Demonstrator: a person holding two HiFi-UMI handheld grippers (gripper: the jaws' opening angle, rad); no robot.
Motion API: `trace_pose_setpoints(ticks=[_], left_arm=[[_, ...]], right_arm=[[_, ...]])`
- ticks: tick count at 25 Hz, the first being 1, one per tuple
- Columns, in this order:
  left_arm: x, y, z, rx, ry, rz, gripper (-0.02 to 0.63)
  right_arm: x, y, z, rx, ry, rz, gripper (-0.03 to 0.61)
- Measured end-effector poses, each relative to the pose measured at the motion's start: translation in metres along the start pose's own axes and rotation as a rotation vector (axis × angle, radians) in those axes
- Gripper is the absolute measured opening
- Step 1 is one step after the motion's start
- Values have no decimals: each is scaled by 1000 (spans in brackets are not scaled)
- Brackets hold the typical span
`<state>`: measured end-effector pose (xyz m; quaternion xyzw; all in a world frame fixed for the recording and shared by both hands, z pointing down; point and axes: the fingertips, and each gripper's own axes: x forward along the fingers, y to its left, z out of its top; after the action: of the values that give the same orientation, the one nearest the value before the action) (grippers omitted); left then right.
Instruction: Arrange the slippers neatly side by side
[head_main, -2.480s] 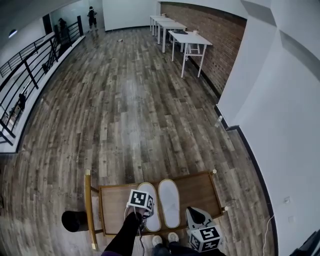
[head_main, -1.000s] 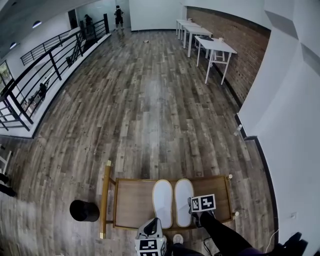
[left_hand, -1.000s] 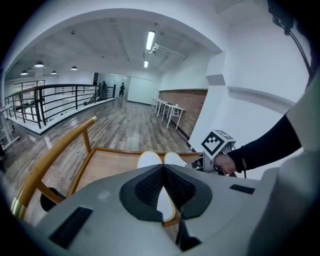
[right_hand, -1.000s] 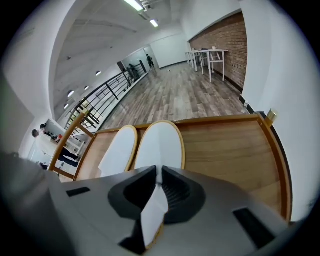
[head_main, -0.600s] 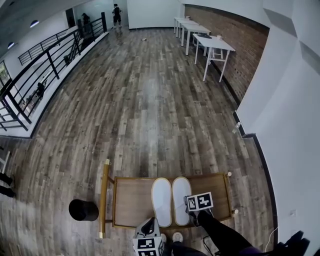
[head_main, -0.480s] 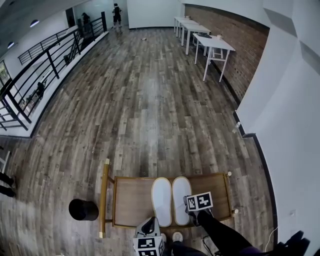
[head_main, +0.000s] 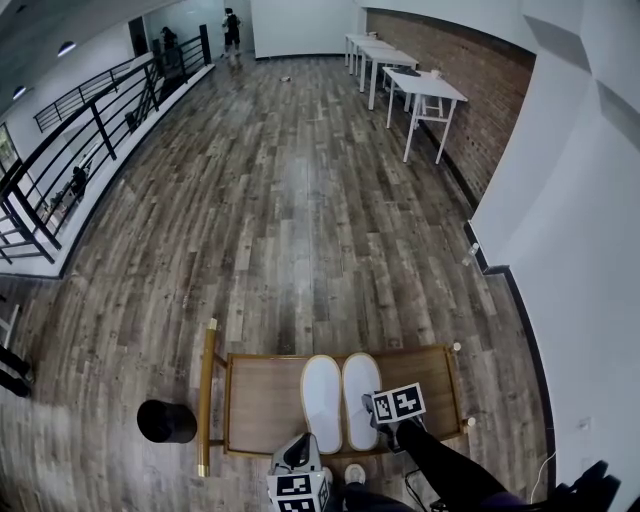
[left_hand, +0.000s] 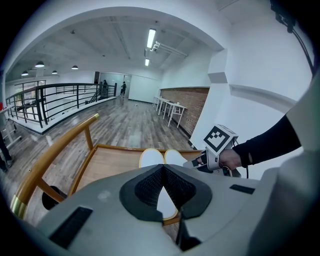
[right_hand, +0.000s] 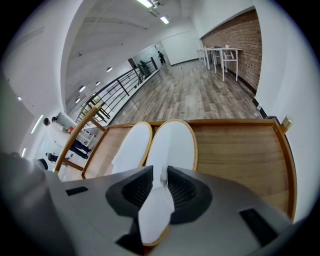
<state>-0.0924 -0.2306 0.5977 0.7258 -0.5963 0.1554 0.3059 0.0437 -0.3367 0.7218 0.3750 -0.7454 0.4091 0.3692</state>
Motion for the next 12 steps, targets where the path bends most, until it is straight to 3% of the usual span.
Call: trace_pose_setpoints(ticks=[5, 12], left_arm=[[4, -2, 2, -9, -13, 0, 0], [11, -10, 25, -32, -114, -46, 0]], right_arm=[[-17, 6, 1, -9, -45, 17, 92], [-76, 43, 13, 15, -296, 88, 92]])
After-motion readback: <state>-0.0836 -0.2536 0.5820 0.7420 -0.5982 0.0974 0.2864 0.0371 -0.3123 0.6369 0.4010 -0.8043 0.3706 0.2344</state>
